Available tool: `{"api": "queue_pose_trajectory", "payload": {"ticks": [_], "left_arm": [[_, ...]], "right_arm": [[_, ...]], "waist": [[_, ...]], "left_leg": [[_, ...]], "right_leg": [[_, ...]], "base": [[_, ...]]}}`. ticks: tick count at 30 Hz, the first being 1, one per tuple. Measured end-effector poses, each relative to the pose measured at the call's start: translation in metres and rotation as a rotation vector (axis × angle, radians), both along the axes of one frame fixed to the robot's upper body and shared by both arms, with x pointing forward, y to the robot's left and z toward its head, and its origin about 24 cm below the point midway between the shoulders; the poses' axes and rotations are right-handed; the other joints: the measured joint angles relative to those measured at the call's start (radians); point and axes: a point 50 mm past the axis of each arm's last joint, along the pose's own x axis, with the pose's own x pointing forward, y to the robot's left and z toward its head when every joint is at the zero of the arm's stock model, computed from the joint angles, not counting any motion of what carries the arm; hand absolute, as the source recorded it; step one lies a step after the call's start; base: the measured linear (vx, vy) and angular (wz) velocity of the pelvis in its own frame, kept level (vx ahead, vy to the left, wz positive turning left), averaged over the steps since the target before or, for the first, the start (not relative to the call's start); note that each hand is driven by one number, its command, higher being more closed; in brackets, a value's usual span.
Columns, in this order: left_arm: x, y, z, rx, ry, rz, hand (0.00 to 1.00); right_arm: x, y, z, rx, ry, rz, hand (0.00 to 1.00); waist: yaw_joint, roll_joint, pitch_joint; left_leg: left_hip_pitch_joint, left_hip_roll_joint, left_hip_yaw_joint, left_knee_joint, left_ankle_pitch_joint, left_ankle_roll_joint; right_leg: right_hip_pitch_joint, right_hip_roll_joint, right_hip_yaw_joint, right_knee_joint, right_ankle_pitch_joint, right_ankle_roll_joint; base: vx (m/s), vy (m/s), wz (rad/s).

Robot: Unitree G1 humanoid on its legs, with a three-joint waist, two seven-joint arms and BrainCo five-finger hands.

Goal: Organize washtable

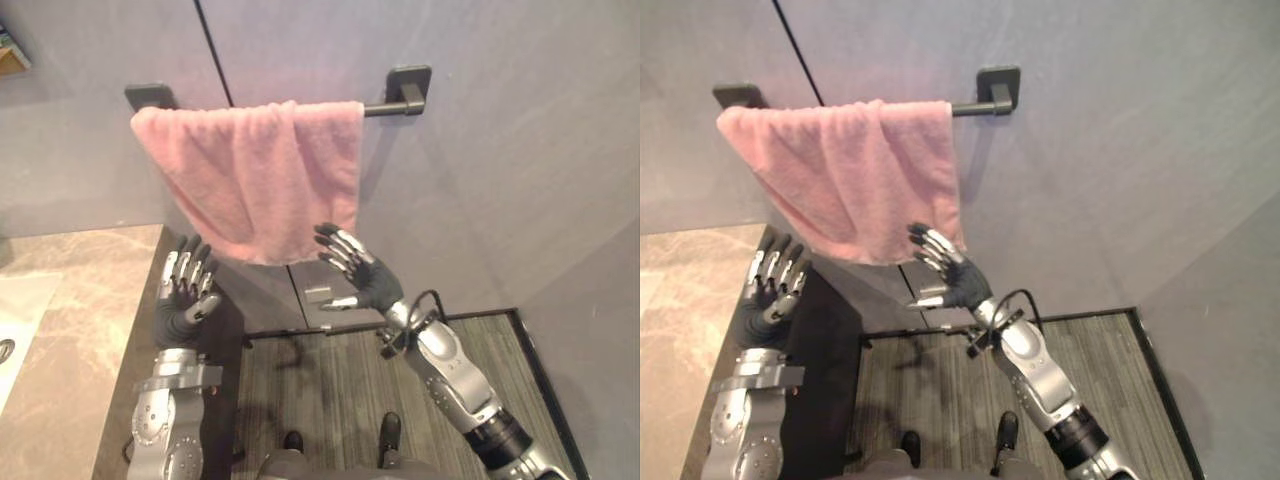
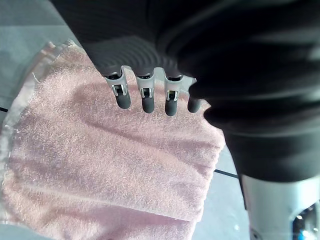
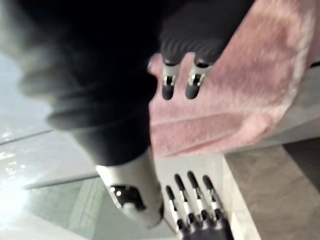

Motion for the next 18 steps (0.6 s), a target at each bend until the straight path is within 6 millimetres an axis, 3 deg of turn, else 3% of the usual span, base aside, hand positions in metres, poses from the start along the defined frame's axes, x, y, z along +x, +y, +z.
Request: {"api": "queue_pose_trajectory", "payload": {"ticks": [6,10,14,18], "left_arm": [[0.013,-0.007,0.022,-0.048,-0.111,-0.027,0.00],[0.016,-0.008,0.037,-0.062,-0.186,-0.025,0.00],[0.022,-0.009,0.046,-0.087,-0.230,-0.032,0.00],[0.039,-0.011,0.057,-0.112,-0.282,-0.031,0.00]], "right_arm": [[0.007,0.045,0.014,-0.031,-0.024,0.192,0.00],[0.020,0.063,0.028,-0.041,-0.051,0.216,0.00],[0.034,0.075,0.042,-0.057,-0.073,0.193,0.00],[0.051,0.073,0.056,-0.018,-0.071,0.104,0.00]], "waist": [[0.024,-0.002,-0.001],[0.032,-0.002,-0.001],[0.035,-0.002,-0.001],[0.038,-0.002,-0.001]], "left_leg": [[-0.002,0.000,-0.012,0.000,0.001,-0.001],[0.000,-0.001,-0.023,-0.002,0.001,0.000],[0.000,-0.002,-0.024,-0.004,0.001,0.000],[0.007,-0.001,-0.025,-0.024,0.011,-0.003]], "right_leg": [[0.006,-0.002,-0.016,0.002,0.008,-0.009],[0.014,-0.004,-0.026,0.002,0.007,-0.009],[0.014,-0.005,-0.028,0.002,0.006,-0.011],[0.013,-0.003,-0.033,0.002,0.004,-0.012]], "base": [[0.00,0.028,0.06],[0.00,0.031,0.09],[-0.01,0.008,0.00],[0.00,0.004,0.01]]}}
